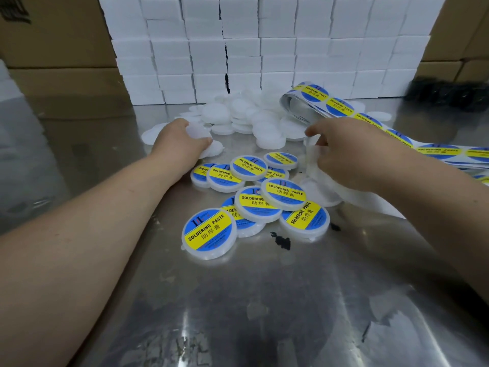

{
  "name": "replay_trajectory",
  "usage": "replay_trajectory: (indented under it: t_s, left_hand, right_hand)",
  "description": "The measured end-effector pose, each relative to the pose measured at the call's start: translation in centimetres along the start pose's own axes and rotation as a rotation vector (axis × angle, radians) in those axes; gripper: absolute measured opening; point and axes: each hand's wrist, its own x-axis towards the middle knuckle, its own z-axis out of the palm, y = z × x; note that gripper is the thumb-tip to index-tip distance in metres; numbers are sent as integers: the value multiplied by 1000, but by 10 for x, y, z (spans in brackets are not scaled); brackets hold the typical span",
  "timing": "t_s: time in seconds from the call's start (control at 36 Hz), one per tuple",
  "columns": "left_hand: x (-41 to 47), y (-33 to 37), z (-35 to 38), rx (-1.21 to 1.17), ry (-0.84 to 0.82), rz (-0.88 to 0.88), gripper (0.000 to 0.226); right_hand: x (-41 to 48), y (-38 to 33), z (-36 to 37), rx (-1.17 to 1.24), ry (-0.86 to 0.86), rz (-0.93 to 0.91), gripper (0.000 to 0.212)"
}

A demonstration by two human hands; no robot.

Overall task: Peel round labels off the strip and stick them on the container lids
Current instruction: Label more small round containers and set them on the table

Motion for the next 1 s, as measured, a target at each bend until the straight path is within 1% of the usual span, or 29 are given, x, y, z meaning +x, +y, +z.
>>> replay_trajectory:
  t_s: [0.06,0.14,0.22,0.28,0.36,0.42,0.47,0.5,0.58,0.64,0.72,0.89,1.0]
  left_hand:
    - [-1,1,-1,-23,29,-7,63]
    - [-2,4,0,-100,26,19,49]
    - [-5,7,1,-169,-13,31,43]
    - [-7,10,0,-246,7,25,34]
    - [-10,18,-3,-312,89,36,27]
    - [-15,28,-6,-379,110,79,34]
    - [-22,38,-8,-420,77,130,47]
    - [-25,43,-9,-434,47,156,49]
    - [-35,55,-6,-415,-20,258,36]
    - [-42,61,-4,-376,-74,299,38]
    - [-50,70,-3,-312,-138,336,39]
    - [-63,82,-4,-187,-185,427,23]
    - [-67,85,-2,-137,-195,430,21]
  right_hand:
    - [0,0,-1,17,6,-9,45]
    - [-1,-1,-3,73,65,-15,40]
    - [-4,-3,-4,133,111,-56,34]
    - [-4,-4,-4,169,124,-82,36]
    - [-3,-5,-3,200,132,-85,40]
    - [-2,-4,-3,219,143,-69,42]
    - [-1,-4,-4,233,149,-55,42]
    - [-1,-3,-4,240,148,-52,42]
    - [-3,-3,-7,279,134,-57,48]
    - [-4,-4,-8,328,128,-82,50]
    - [-5,-6,-8,393,150,-121,45]
    - [-8,-11,-5,439,191,-164,43]
    - [-8,-12,-5,503,261,-188,31]
